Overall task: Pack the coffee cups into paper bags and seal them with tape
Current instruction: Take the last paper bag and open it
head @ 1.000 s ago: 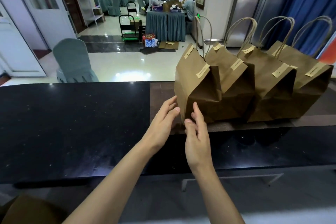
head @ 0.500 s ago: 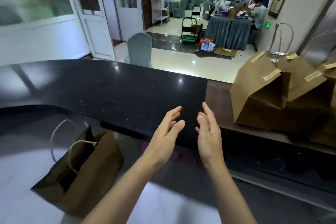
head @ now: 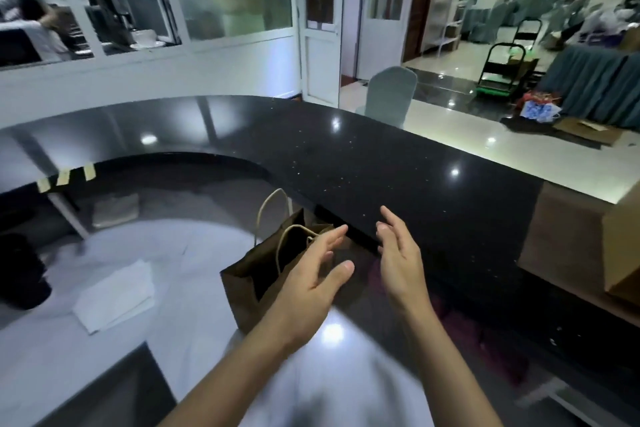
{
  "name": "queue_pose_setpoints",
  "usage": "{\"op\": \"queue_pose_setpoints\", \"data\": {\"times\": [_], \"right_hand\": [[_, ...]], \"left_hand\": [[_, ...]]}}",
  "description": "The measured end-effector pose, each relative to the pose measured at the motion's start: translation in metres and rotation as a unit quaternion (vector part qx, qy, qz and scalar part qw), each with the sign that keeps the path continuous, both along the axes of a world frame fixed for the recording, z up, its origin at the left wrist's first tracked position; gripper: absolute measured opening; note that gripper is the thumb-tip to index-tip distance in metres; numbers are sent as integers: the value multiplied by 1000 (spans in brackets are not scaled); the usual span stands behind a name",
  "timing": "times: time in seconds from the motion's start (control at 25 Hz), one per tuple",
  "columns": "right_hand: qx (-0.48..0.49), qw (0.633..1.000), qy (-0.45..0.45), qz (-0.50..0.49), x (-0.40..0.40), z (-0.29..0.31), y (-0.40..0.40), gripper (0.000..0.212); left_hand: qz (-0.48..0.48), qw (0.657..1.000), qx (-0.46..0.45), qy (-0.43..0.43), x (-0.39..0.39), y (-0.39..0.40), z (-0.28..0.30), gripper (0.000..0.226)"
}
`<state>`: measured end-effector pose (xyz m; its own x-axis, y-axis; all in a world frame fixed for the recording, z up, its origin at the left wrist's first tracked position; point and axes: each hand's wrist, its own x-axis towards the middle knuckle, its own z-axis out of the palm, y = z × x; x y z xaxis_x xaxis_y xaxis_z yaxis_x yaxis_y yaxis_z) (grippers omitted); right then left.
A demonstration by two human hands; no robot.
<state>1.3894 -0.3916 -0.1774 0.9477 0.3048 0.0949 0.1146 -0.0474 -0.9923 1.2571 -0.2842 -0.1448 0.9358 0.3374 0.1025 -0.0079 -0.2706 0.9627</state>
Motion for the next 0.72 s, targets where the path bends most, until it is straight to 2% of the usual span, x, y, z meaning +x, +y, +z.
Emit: {"op": "queue_pose_setpoints", "data": {"times": [0.24,0.48,0.56,0.72], "right_hand": [[-50,996,-12,72,-6,-10,48,36],[-108,988,-39,100,-8,-20,77,39],[-141,982,-59,113,-5,-27,82,38],[-230,961,-108,110,-1,-36,82,39]], "left_hand": [[84,996,3,6,-54,26,-9,47],[258,955,147,8,-79,47,-31,32],[266,947,176,36,-81,51,-40,32],[233,955,157,95,-81,51,-56,30]]}}
